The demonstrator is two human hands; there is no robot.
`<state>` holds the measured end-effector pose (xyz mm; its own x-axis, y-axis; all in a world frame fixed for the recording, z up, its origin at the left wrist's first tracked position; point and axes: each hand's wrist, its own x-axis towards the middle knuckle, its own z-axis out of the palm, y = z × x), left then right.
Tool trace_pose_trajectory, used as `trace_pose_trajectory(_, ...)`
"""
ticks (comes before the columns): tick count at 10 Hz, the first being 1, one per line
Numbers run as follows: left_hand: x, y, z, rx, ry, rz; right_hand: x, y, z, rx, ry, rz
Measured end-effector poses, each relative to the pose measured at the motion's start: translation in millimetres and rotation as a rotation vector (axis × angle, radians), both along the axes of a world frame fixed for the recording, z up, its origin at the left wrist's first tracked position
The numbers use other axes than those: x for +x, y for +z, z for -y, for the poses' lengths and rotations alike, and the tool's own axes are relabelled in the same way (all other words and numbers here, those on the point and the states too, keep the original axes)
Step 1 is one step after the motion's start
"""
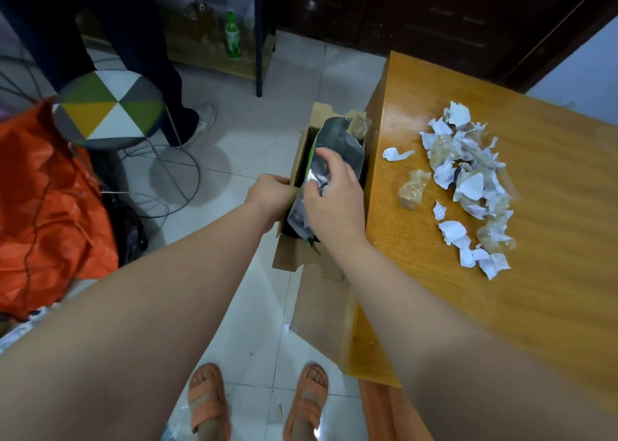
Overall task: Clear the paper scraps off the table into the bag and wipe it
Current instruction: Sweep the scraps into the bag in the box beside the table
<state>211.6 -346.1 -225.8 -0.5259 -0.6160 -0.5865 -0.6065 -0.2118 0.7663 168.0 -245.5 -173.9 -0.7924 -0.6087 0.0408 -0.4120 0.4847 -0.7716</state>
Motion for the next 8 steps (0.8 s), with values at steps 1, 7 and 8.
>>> trace_pose_trajectory(1, -2, -3, 0, 0.016, -0.008, -0.002, -9, 2, -4, -0.072, -0.067, -0.091)
trace_pose_trajectory(7, -3, -6, 4, 0.098, 0.049, -0.072, -97, 17, 23, 0.673, 0.059, -0.446)
trace_pose_trajectory(8, -2, -1, 5, 0.12, 0.078, -0.05, -100, 15, 30, 0.665, 0.036, -0.418)
